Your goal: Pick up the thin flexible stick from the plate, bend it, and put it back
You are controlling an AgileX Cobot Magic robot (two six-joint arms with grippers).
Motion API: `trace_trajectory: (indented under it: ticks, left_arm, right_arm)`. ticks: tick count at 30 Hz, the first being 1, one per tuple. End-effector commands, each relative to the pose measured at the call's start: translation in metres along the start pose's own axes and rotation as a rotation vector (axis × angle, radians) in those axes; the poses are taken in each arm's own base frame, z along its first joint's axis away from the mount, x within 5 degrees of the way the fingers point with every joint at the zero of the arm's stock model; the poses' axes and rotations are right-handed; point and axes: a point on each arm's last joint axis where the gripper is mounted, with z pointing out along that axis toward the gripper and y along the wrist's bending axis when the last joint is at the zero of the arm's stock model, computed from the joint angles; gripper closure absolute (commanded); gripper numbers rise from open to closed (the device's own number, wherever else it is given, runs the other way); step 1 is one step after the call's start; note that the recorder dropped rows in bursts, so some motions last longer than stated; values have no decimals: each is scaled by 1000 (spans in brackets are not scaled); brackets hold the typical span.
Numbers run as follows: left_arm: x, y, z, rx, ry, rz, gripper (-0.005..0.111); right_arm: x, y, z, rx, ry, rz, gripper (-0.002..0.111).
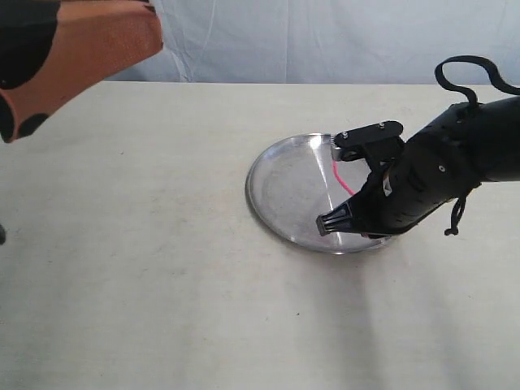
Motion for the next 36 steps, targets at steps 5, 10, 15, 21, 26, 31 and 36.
trace_trajectory:
  ticks: [5,10,15,21,26,31,36]
  left_arm:
    - [3,3,-1,-50,1,-13,107]
    - [3,4,-2,-59,0,-13,107]
    - [3,4,-2,-59,0,-13,107]
    - [3,4,-2,-59,0,-13,107]
    - [3,4,-2,-59,0,-12,107]
    - [3,4,-1,-57,0,-12,107]
    - [3,4,-1,-57,0,-12,107]
  right_arm:
    - [-14,2,-2,-31,-132,-60,88]
    - [-17,2,-3,-34,-149,-62,61]
    - [-20,1,-17,-35,-172,-20,72]
    - [-21,-6,-82,-35,-316,-8,108]
    - [-5,-19,-153,-5,-464,-12,108]
    - [18,-28,-194,2,-522,22,108]
    - [32,-33,-219,-2,-596,37,108]
